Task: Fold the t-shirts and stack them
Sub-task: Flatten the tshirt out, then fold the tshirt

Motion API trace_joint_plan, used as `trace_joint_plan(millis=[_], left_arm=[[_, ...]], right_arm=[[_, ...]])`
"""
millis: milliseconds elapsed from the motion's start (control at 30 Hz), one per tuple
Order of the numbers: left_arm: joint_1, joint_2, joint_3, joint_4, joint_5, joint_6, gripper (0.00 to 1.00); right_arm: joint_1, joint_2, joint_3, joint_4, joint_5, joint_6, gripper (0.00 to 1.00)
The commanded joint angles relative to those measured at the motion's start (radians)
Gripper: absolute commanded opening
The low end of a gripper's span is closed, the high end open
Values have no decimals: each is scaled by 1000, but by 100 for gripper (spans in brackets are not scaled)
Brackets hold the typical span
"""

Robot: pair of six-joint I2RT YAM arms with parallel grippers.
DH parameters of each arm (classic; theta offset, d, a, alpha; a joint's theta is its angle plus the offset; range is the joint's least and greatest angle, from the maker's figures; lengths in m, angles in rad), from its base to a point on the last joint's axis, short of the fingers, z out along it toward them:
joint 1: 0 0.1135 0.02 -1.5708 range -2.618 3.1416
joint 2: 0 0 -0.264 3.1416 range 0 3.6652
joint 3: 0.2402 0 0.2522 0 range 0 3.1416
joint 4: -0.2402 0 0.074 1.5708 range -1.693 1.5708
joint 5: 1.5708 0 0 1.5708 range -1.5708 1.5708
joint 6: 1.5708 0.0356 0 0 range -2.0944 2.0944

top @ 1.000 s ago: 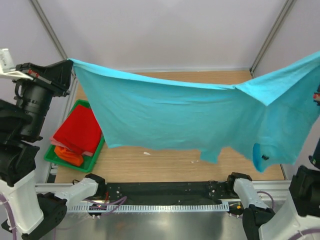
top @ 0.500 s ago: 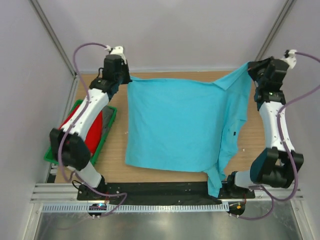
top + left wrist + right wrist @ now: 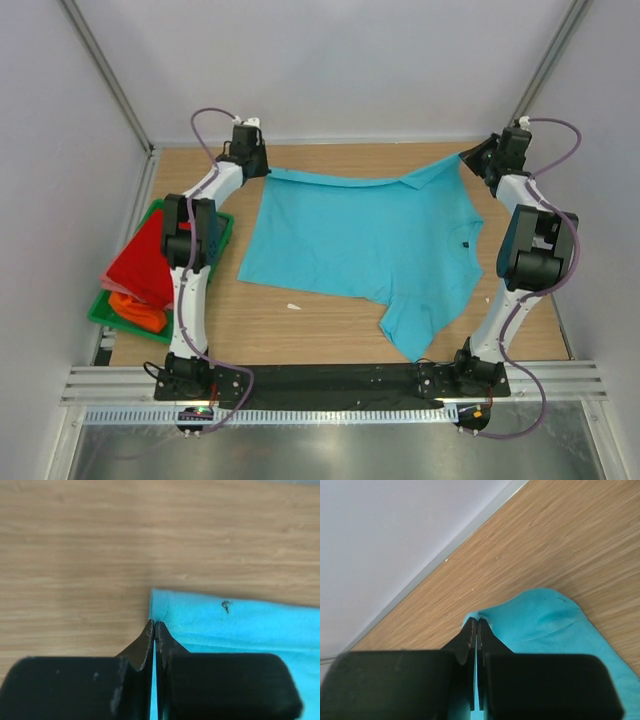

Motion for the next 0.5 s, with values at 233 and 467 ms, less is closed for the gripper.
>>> trace_joint_plan(millis=[233,467], left_arm=[[34,24,126,67,36,-29,0],[34,4,132,-36,79,-28,0]], right_arm=[[-7,-28,131,-97,15,17,1],[5,-160,88,-424,89,81,1]])
